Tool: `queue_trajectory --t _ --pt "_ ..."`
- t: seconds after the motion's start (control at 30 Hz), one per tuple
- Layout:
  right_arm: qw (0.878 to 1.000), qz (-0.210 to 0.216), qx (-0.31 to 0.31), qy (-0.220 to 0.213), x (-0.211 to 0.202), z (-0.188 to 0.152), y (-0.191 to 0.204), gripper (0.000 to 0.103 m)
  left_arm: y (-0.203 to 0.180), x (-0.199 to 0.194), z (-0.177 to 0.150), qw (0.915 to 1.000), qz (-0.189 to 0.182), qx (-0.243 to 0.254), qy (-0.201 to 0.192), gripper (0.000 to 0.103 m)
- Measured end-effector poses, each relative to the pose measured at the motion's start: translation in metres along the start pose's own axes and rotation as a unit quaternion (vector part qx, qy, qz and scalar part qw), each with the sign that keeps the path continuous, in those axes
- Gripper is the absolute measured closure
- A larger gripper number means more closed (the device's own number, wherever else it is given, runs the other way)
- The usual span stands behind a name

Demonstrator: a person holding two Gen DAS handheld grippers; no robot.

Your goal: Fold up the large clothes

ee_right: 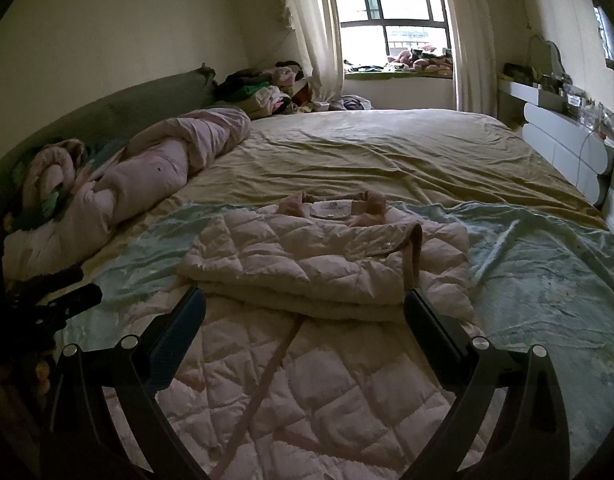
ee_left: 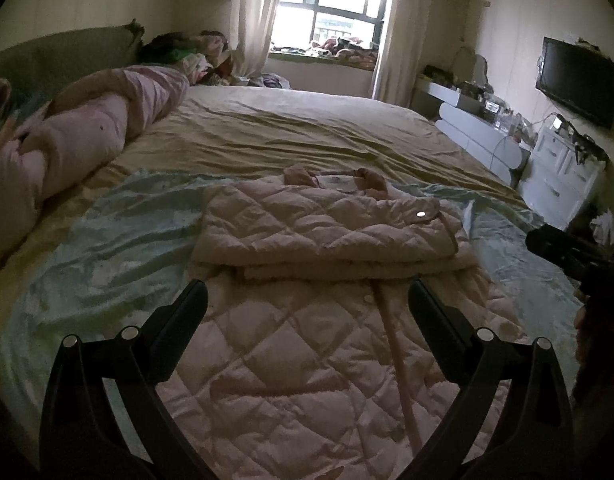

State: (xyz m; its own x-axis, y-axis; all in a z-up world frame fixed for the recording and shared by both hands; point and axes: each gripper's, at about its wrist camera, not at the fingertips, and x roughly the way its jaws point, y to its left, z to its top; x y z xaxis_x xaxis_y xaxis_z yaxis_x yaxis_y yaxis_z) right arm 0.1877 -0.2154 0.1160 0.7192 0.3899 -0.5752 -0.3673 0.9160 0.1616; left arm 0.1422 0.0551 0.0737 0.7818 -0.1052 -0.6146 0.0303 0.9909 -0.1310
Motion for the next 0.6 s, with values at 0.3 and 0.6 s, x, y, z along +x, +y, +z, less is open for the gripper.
queue_trajectory --t 0.3,0.6 --pt "1.0 0.0 -0.004 0.006 -0.012 -0.011 -0.002 0.004 0.003 -0.012 -0.017 0.9999 0.014 -0.003 0.009 0.009" --pt "1.0 -0.003 0.0 0.019 -0.023 -0.032 -0.013 0.004 0.007 -0.019 -0.04 0.9991 0.038 -0.002 0.017 0.009"
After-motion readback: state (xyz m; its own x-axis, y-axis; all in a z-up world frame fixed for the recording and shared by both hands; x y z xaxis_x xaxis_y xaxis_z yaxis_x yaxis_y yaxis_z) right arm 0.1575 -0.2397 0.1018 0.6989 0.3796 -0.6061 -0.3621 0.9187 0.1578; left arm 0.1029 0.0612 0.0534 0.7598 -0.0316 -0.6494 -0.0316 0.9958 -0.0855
